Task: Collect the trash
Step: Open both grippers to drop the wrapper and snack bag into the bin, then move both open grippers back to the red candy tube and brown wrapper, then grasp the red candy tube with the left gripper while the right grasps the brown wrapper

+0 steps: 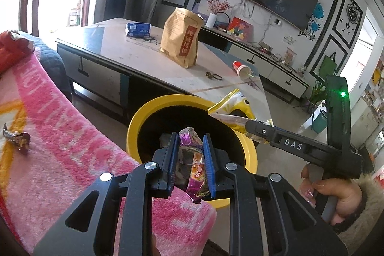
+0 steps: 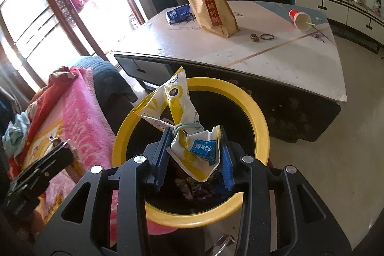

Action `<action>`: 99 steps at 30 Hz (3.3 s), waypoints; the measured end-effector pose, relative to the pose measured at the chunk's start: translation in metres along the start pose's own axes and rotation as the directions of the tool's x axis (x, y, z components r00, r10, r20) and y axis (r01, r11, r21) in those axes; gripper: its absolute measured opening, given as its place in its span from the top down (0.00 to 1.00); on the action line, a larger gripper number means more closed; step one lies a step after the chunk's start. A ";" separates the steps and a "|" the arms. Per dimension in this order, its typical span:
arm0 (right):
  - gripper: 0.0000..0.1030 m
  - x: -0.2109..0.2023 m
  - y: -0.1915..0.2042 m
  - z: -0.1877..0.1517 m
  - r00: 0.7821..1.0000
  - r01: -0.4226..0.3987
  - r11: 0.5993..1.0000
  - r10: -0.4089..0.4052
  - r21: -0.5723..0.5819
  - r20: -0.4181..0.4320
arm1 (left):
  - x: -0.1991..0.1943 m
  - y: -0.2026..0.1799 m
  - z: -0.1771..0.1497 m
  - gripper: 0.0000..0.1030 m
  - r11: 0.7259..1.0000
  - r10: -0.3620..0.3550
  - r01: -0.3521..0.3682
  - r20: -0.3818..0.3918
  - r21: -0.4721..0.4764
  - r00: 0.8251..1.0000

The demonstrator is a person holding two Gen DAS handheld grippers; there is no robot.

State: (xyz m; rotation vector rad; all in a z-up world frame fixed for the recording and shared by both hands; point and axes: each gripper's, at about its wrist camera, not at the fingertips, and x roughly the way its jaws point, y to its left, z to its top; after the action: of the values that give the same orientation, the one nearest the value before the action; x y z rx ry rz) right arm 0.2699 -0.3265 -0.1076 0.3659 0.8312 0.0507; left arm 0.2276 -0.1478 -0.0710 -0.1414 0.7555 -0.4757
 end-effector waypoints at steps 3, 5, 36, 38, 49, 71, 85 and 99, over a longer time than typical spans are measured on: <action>0.60 -0.003 -0.006 0.001 1.000 -0.001 0.999 0.000 0.042 0.015 | 0.005 -0.002 0.000 0.77 1.000 -0.006 0.006 -0.005 0.000 1.000; 0.54 -0.004 -0.009 0.003 1.000 0.006 0.998 -0.007 0.059 0.025 | 0.009 -0.002 0.000 0.62 1.000 -0.005 0.005 -0.012 -0.003 1.000; 0.34 -0.044 0.087 -0.010 0.974 -0.130 0.957 0.173 -0.261 0.149 | -0.102 0.060 -0.012 0.14 0.958 0.282 -0.265 0.189 -0.111 0.941; 0.34 -0.045 0.096 -0.012 0.971 -0.146 0.948 0.192 -0.284 0.144 | -0.109 0.064 -0.013 0.14 0.953 0.300 -0.281 0.197 -0.117 0.933; 0.31 -0.036 0.146 -0.021 0.962 -0.214 0.896 0.262 -0.388 0.073 | -0.143 0.099 -0.024 0.13 0.911 0.404 -0.374 0.192 -0.173 0.895; 0.33 0.056 0.284 -0.040 0.944 -0.325 0.714 0.285 -0.620 -0.167 | -0.155 0.179 -0.078 0.24 0.863 0.429 -0.410 -0.001 -0.296 0.903; 0.44 0.119 0.330 -0.047 0.929 -0.365 0.678 0.221 -0.638 -0.297 | -0.135 0.190 -0.092 0.45 0.865 0.361 -0.357 -0.057 -0.353 0.931; 0.77 0.111 0.313 -0.056 0.927 -0.369 0.691 0.232 -0.621 -0.293 | -0.134 0.191 -0.093 0.62 0.864 0.358 -0.355 -0.060 -0.357 0.932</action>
State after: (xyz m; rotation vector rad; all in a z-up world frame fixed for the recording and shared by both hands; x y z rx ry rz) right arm 0.3342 0.0040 -0.1154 -0.2012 0.8780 0.6977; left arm 0.1489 0.0871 -0.1102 -0.3418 0.8353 0.0246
